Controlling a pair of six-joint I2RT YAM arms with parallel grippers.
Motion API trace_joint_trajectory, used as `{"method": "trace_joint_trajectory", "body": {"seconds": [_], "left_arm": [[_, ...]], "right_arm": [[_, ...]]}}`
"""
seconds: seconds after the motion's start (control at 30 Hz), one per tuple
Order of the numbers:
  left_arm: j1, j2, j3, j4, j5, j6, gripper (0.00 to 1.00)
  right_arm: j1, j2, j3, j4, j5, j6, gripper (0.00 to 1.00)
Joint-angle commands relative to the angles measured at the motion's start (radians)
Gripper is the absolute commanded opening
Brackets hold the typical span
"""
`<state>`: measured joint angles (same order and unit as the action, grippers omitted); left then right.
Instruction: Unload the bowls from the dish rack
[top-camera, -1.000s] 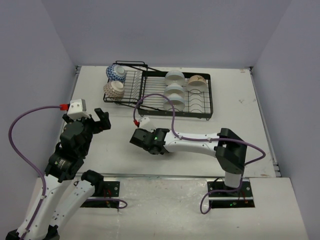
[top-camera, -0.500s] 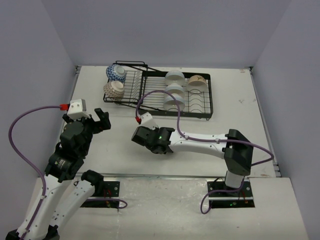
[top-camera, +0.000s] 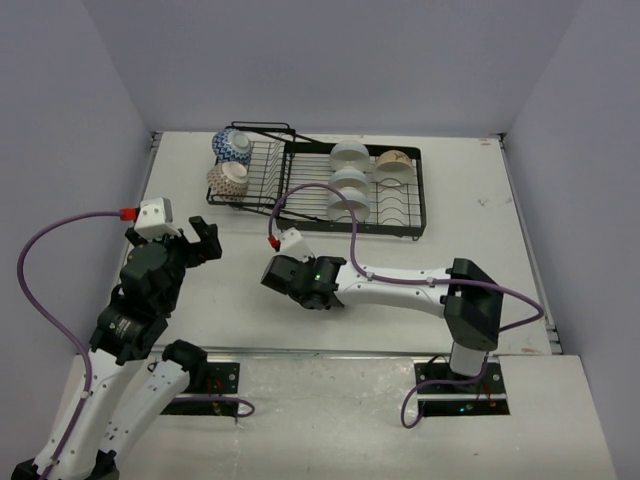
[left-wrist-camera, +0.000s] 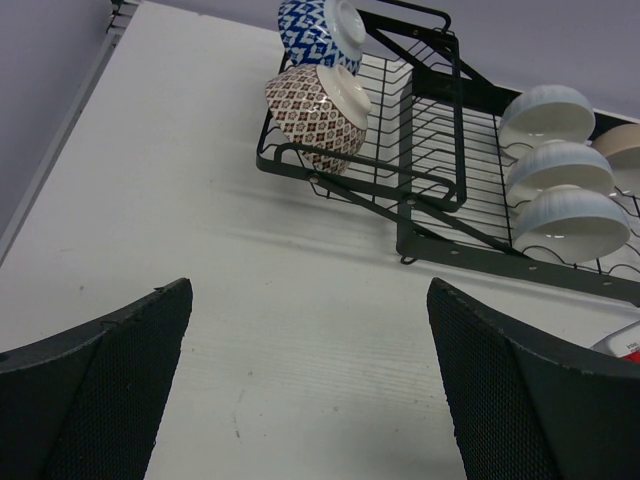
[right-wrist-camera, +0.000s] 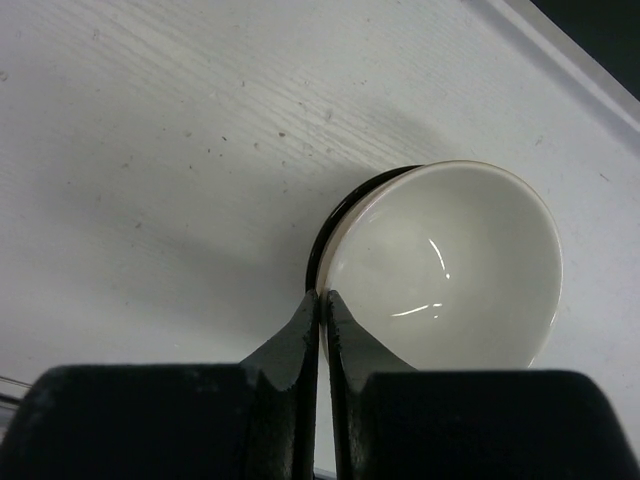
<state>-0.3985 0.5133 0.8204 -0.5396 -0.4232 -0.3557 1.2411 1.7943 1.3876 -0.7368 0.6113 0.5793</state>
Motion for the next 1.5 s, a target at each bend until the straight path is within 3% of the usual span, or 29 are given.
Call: {"method": "trace_joint_trajectory", "body": {"seconds": [0.0, 0.3, 0.57, 0.67, 0.7, 0.8, 0.87, 1.0, 1.07, 1.17, 1.3, 1.47], "left_arm": [[0.006, 0.001, -0.006, 0.038, 0.003, 0.014, 1.00], [0.006, -0.001, -0.006, 0.040, 0.003, 0.014, 1.00], [0.006, 0.001, -0.006, 0.040, 0.000, 0.014, 1.00], [0.006, -0.001, -0.006, 0.036, -0.002, 0.014, 1.00], [0.006, -0.001, -0.006, 0.036, -0.003, 0.014, 1.00], [0.006, -0.001, -0.006, 0.038, -0.005, 0.014, 1.00], [0.006, -0.001, -0.006, 0.038, 0.000, 0.014, 1.00], [0.006, -0.002, -0.006, 0.040, 0.003, 0.014, 1.00], [0.006, -0.009, -0.007, 0.040, 0.003, 0.014, 1.00], [0.006, -0.007, -0.007, 0.041, 0.009, 0.014, 1.00], [0.006, -0.006, -0.009, 0.041, 0.021, 0.014, 1.00], [0.004, -0.007, -0.009, 0.044, 0.029, 0.014, 1.00]], "right_arm": [[0.006, -0.001, 0.027, -0.009, 0.030, -0.002, 0.03], [0.008, -0.056, 0.034, -0.013, 0.015, -0.006, 0.20], [-0.002, -0.239, 0.074, 0.020, 0.031, -0.088, 0.52], [-0.090, -0.286, 0.091, 0.040, -0.022, -0.108, 0.69], [-0.185, -0.335, 0.081, 0.065, -0.053, -0.114, 0.76], [-0.384, -0.452, 0.013, 0.216, -0.197, -0.093, 0.81], [-0.448, -0.499, -0.016, 0.318, -0.194, -0.058, 0.99], [-0.569, -0.536, -0.007, 0.398, -0.030, 0.142, 0.99], [-0.633, -0.527, -0.010, 0.410, -0.076, 0.235, 0.99], [-0.799, -0.491, -0.073, 0.476, -0.168, 0.460, 0.99], [-0.928, -0.411, -0.160, 0.531, -0.316, 0.804, 0.99], [-0.965, -0.284, -0.200, 0.720, -0.369, 0.803, 0.99]]}}
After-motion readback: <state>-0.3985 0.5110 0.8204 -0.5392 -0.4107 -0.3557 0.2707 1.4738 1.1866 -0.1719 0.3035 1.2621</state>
